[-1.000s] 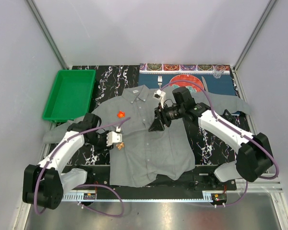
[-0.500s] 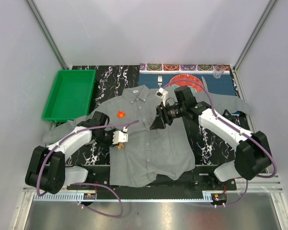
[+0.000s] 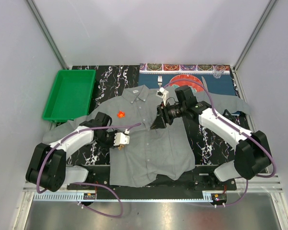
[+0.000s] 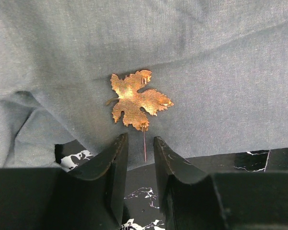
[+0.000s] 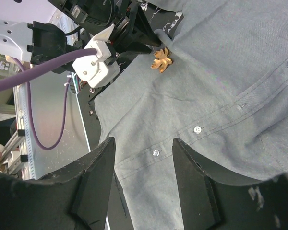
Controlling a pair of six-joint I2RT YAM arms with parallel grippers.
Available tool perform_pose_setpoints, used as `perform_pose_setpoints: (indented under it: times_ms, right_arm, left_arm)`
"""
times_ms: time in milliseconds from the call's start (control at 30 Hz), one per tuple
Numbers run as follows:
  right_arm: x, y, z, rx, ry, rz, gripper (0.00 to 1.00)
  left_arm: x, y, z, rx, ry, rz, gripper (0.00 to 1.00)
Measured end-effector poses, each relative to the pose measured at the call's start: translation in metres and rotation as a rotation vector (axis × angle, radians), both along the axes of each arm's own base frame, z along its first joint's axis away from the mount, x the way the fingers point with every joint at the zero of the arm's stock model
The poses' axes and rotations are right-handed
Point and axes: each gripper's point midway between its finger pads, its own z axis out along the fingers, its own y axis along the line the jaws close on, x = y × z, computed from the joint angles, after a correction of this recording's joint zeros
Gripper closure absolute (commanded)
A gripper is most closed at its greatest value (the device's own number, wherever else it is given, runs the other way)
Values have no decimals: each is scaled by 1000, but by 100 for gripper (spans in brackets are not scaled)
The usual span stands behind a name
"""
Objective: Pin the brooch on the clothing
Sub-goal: Pick up the brooch from the clothes.
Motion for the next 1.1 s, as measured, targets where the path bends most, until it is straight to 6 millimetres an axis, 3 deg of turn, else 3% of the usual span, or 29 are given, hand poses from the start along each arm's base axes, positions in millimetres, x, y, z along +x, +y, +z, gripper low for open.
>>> perform_pose_setpoints:
  times_ms: [233,400,633,900,1100]
  right_arm:
    - [1,0,-3,-5,8,-1,43]
    - [2,-1,-3,-4,8,-4,43]
    - [0,0,-1,7,15,7,44]
    - [-4,1,0,20,33,24,45]
    - [-5,7,-3,45,114,30,43]
  left_arm:
    - [-2,-1,-3,13,16,-4,79]
    - [-2,-2,-3,17,20,-5,100]
    - [-1,-1,-1,20,15,8,100]
    - [13,11,34,-28,-93,93,100]
    - [18,4,62,-114,-197,95,100]
